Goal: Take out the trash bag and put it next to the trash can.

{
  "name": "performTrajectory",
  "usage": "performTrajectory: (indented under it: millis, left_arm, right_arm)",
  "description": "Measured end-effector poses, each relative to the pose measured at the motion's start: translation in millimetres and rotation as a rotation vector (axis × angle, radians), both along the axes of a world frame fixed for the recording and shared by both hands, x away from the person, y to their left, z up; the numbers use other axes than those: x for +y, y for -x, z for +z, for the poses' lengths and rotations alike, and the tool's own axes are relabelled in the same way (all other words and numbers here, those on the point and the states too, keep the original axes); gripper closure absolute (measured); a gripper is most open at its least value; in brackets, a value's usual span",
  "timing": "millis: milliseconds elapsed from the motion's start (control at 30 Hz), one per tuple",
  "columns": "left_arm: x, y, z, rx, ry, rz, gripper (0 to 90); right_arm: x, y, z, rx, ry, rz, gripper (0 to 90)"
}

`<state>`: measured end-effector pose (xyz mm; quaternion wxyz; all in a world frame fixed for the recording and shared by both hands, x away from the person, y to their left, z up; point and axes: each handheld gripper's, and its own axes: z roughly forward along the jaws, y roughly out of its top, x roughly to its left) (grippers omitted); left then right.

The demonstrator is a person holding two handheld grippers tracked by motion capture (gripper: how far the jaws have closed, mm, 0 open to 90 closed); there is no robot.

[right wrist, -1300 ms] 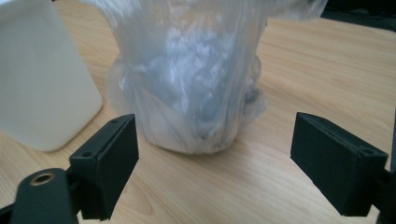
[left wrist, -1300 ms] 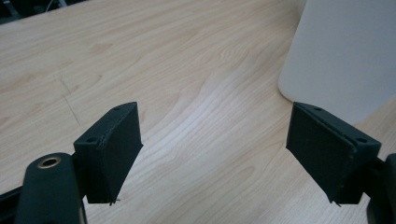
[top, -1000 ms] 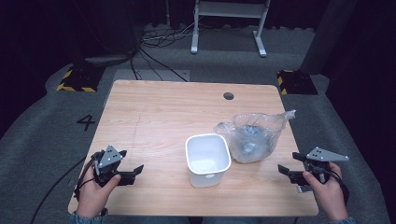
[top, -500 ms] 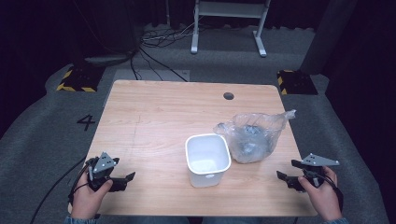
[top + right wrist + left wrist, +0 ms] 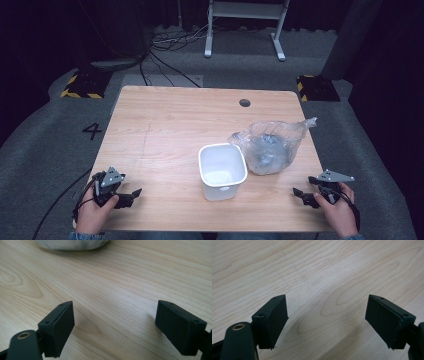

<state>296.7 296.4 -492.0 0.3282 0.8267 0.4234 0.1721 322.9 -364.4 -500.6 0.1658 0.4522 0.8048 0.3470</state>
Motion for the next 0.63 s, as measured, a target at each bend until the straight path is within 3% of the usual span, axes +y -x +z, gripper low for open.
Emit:
performTrajectory:
  millis: [100, 267, 633]
  left_arm:
    - [-2.0, -2.4, -4.9, 0.005, -0.053, -0.007, 17.2]
    - [-1.0, -5.4, -14.4, -0.018, 0.035, 0.009, 14.8]
    - [-2.1, -6.1, -14.4, -0.019, 0.03, 0.018, 13.5]
  right_arm:
    - [-0.3, -0.6, -2.2, -0.027, 0.018, -0.002, 15.8]
    - [0.2, -2.1, -4.0, -0.046, 0.03, 0.005, 14.7]
    - [0.8, -2.4, -4.3, -0.048, 0.037, 0.0, 13.4]
